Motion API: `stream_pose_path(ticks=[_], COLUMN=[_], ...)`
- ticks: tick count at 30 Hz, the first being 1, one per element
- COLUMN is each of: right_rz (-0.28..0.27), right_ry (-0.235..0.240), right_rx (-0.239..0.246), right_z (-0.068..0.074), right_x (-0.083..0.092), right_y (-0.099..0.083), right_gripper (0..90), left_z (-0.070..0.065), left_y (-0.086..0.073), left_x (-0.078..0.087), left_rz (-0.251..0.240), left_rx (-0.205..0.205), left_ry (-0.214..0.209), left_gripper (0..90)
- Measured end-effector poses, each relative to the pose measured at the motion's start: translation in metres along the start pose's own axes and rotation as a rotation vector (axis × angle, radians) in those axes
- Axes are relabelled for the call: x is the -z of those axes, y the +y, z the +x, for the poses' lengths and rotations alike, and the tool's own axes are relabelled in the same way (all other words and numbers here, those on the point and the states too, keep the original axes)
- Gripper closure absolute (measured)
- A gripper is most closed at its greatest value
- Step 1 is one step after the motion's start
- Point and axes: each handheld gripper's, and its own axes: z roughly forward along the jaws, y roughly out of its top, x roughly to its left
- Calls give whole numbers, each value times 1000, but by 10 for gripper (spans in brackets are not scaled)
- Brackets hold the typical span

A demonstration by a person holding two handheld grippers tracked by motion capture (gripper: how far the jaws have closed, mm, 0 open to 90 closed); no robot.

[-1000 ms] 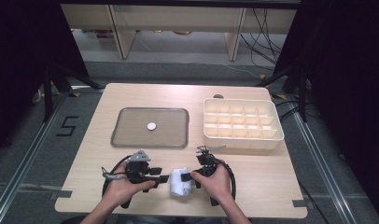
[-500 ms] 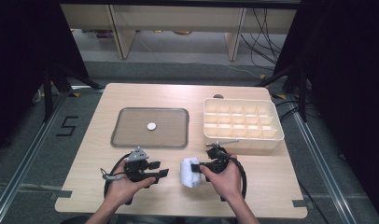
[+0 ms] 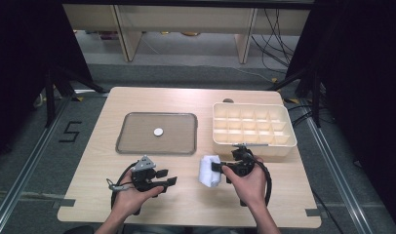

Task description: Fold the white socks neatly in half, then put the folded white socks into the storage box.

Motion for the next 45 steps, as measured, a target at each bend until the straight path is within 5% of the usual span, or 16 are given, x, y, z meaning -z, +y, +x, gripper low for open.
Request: stream_pose_path(ticks=[4,5,6,16,17,25,26,28,45], right_rz=[-23,-15,-37,-93,-94,-150,-144,-160,-217], right_ry=[14,25,6,-2,0,-12,-18,-18,-69], right_rx=[9,-58,3,6,-25,21,-23,9,6], right_z=[-2,3,-2,-3,-1,-6,-4,-8,-13], right_x=[2,4,3,14,16,27,28,29,34], right_y=[1,0,1,6,8,20,20,22,45], right_gripper=[743,743,743,743,743,743,744,743,744], left_z=[3,3,3,4,4,4,4,4,0], left_y=[-3,-3,-4,-6,-7,-7,-6,-6,-8], left_x=[0,1,1,1,1,1,1,1,2], left_rz=[-19,-23,-27,-46,-46,-50,-48,-54,-55], left_rx=[11,13,14,27,28,33,33,30,28], left_ry=[11,16,18,13,13,14,17,16,10], left_gripper=[476,476,474,466,466,466,466,466,470])
